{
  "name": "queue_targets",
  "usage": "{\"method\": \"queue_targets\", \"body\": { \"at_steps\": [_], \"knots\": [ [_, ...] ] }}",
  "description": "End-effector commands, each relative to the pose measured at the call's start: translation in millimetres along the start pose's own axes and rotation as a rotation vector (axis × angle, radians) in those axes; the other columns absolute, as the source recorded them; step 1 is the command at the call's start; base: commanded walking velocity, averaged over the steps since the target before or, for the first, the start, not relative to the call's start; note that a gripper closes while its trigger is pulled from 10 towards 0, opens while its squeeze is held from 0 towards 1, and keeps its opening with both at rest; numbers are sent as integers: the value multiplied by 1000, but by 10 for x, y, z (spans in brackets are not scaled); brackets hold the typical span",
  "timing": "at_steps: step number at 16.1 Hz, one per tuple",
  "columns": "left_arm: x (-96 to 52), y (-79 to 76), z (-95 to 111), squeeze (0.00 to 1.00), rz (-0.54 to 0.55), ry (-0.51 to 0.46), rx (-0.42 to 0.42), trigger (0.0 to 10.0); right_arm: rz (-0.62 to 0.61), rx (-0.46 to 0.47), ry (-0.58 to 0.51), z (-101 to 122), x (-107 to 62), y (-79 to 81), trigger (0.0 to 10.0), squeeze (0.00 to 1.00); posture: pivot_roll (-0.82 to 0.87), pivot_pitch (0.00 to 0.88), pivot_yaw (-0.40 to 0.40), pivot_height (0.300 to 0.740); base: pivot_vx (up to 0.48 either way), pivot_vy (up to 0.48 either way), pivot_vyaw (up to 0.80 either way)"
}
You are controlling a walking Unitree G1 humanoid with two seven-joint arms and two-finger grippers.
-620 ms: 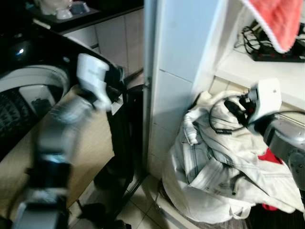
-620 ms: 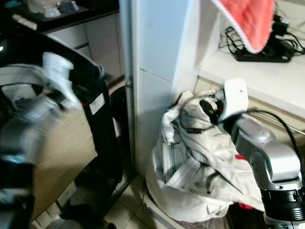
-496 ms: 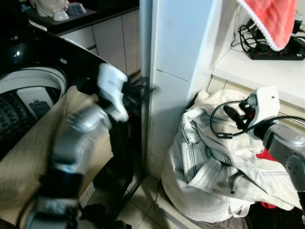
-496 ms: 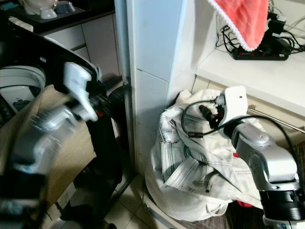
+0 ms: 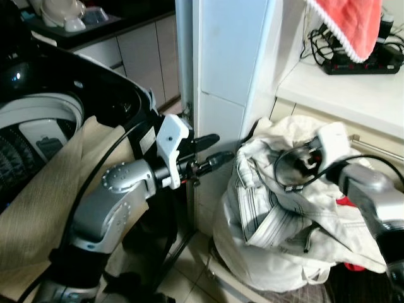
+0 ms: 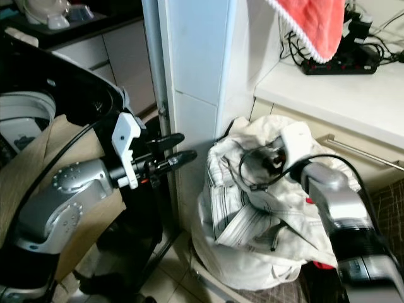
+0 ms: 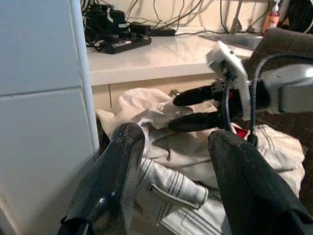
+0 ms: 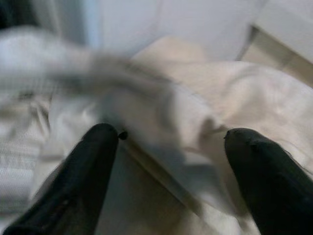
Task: Clothes washing
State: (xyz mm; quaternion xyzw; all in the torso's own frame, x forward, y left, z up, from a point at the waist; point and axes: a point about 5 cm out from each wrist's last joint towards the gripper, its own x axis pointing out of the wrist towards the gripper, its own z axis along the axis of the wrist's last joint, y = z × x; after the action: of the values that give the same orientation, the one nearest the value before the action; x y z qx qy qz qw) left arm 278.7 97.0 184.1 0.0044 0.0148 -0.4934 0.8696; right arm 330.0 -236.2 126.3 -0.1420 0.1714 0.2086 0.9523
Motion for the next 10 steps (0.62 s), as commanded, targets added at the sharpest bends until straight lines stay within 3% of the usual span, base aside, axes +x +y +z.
{"method": "queue_targets", "body": {
  "at_steps": [1, 3, 4, 8, 9, 10],
  "knots": [
    [-21, -42, -2, 0, -29, 18, 5, 10000, 41, -84, 8, 20, 21, -43, 10000, 1000, -79, 0, 29, 740, 0, 0, 0],
    [-54, -71, -5, 0, -49, 31, 1, 10000, 49, -120, 32, 2, 81, -118, 10000, 1000, -73, 0, 27, 740, 0, 0, 0],
    [-69, -99, -5, 0, -72, 40, -5, 10000, 32, -135, 54, -14, 102, -164, 10000, 0, -70, 0, 26, 740, 0, 0, 0],
    [-103, -155, -16, 0, -119, 74, -5, 10000, 53, -171, 101, -93, 143, -226, 10000, 0, -60, 0, 28, 740, 0, 0, 0],
    [-103, -146, -9, 0, -113, 73, -4, 10000, 61, -169, 110, -118, 144, -229, 3373, 0, -58, 0, 27, 740, 0, 0, 0],
    [-109, -137, 4, 0, -110, 71, -4, 10000, 69, -149, 112, -136, 143, -234, 0, 0, -52, 0, 25, 740, 0, 0, 0]
  ]
}}
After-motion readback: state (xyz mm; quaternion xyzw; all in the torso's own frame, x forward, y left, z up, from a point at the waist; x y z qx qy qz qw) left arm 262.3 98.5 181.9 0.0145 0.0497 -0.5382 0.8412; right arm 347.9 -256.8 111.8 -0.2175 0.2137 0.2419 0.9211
